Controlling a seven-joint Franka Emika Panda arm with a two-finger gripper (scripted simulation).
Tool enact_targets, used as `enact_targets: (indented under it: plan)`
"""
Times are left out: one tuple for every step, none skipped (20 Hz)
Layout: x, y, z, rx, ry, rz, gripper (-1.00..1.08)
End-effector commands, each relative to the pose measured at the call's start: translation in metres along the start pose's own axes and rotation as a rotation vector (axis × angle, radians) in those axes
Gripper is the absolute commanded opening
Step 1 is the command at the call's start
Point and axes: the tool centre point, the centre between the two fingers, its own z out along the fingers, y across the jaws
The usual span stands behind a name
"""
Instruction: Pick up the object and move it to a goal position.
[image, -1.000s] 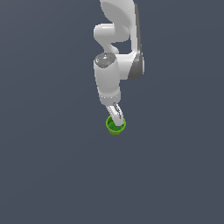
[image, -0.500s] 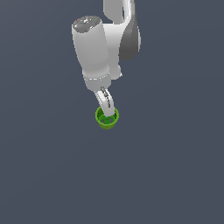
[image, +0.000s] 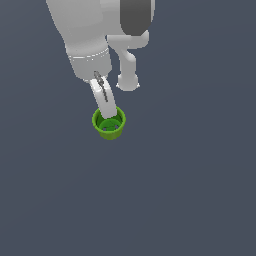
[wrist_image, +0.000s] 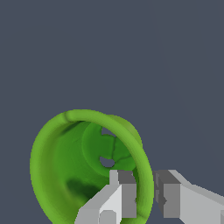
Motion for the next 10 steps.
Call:
enact_targets:
  plan:
    - [0.007,-0.003,-0.019,0.001,0.000,-0.001,-1.00]
    - [0.009,-0.004,-0.025,0.001,0.000,-0.001,-1.00]
    - [0.011,-0.006,-0.030,0.001,0.000,-0.002,-1.00]
    - [0.013,-0.007,-0.035,0.001,0.000,-0.002,-1.00]
    - [0.015,-0.008,-0.039,0.002,-0.001,-0.002,-1.00]
    - [0.016,-0.008,-0.043,0.002,-0.001,-0.002,-1.00]
    - [0.018,-0.009,-0.046,0.002,-0.001,-0.002,-1.00]
    - [0.019,-0.010,-0.049,0.002,-0.001,-0.002,-1.00]
    - [0.020,-0.011,-0.052,0.002,-0.001,-0.002,-1.00]
    - [0.021,-0.011,-0.054,0.002,-0.001,-0.002,-1.00]
